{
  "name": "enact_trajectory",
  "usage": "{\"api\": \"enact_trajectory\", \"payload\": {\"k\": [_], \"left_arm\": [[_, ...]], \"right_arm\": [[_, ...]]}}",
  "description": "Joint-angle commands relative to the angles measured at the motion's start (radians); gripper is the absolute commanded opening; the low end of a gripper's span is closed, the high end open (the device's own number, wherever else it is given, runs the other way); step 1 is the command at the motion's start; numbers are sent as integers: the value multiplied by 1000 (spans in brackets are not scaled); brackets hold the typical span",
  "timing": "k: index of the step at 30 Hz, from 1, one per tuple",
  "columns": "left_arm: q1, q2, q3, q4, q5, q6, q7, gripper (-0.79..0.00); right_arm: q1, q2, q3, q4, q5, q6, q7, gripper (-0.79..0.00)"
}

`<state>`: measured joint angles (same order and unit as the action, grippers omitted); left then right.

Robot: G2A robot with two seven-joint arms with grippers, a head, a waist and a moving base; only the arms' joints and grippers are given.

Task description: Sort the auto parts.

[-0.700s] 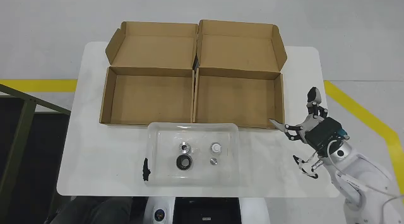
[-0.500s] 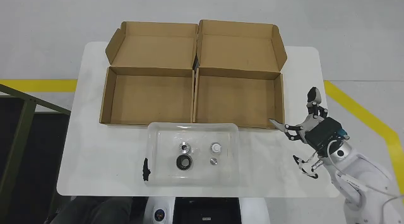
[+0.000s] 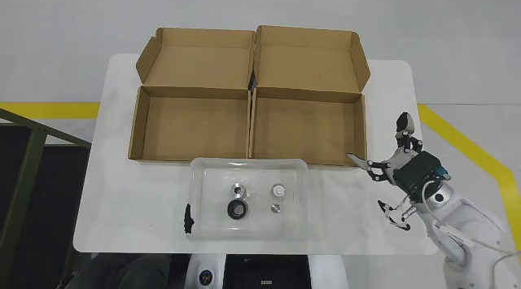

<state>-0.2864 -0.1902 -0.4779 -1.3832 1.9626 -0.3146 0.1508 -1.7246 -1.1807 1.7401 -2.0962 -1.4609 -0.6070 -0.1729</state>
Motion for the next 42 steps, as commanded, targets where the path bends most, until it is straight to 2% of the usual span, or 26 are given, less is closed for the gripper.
{"api": "enact_trajectory", "payload": {"k": [1,5,11,19,27,42], "left_arm": [[0,0,0,0,0,0,0,-1],[0,0,0,0,0,0,0,0],[0,0,0,0,0,0,0,0],[0,0,0,0,0,0,0,0],[0,0,0,0,0,0,0,0],[0,0,0,0,0,0,0,0]], "right_arm": [[0,0,0,0,0,0,0,0],[2,1,-4,-3,-8,-3,6,0],[66,7,-62,3,-21,-73,51,0],[158,12,-195,-2,-48,-159,144,0],[224,15,-315,11,-84,-211,177,0],[286,20,-485,50,-136,-293,286,0]]}}
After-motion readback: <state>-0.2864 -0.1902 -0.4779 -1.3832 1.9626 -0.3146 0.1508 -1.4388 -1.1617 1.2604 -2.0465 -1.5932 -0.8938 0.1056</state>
